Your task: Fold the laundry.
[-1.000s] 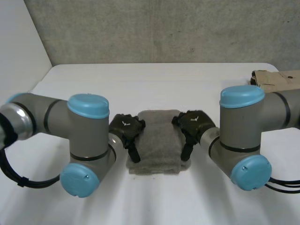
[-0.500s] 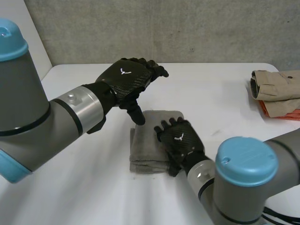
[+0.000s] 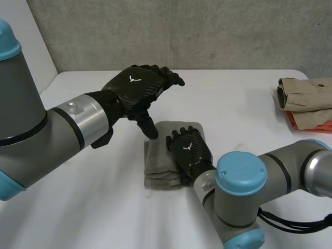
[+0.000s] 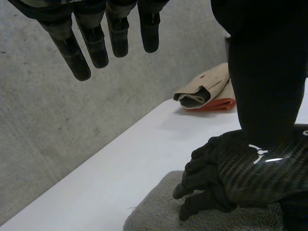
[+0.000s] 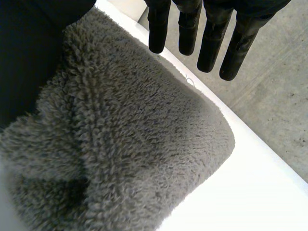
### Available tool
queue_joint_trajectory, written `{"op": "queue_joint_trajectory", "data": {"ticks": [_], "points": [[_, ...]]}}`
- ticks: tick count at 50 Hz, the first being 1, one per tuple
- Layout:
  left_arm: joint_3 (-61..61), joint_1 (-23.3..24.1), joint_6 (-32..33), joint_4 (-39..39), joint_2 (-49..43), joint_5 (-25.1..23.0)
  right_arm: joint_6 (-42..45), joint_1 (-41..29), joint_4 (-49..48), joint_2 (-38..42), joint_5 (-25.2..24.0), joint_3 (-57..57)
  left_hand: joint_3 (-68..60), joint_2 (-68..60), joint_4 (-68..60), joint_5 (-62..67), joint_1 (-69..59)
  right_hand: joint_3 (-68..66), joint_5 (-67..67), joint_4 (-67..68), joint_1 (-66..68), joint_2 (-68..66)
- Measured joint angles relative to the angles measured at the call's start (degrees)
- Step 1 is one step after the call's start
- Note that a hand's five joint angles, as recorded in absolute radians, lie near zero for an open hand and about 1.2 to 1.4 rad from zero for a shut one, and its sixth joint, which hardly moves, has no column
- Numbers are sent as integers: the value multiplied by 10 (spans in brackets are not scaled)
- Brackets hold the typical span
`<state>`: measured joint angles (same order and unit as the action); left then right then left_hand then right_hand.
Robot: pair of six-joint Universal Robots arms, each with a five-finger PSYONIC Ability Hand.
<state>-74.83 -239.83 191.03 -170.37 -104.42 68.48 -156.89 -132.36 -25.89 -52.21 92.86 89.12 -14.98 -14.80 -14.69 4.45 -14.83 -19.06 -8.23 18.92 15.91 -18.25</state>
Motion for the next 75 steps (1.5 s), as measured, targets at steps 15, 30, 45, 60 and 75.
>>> {"op": "queue_joint_trajectory", "data": {"ticks": [15,30,45,60,75], "points": [[-2,-4,0,-1,-1,0,9,2,28,16,-1,-35,0,0,0,0,0,64,39,-53,-44,52],[-2,-4,-1,-1,-2,0,2,6,73,-16,-5,5,0,0,0,0,0,66,39,-54,-45,55],[-2,-6,-13,-1,-3,-1,7,6,44,41,-3,-56,0,0,0,0,0,-15,-6,15,19,-17],[-2,-5,-24,-1,-2,-1,10,18,46,68,-4,-127,0,0,0,0,0,-388,-362,393,317,-410],[-2,-4,-28,-1,-2,-1,48,189,53,9,-74,-67,0,0,0,0,0,-450,-433,474,356,-485]]}}
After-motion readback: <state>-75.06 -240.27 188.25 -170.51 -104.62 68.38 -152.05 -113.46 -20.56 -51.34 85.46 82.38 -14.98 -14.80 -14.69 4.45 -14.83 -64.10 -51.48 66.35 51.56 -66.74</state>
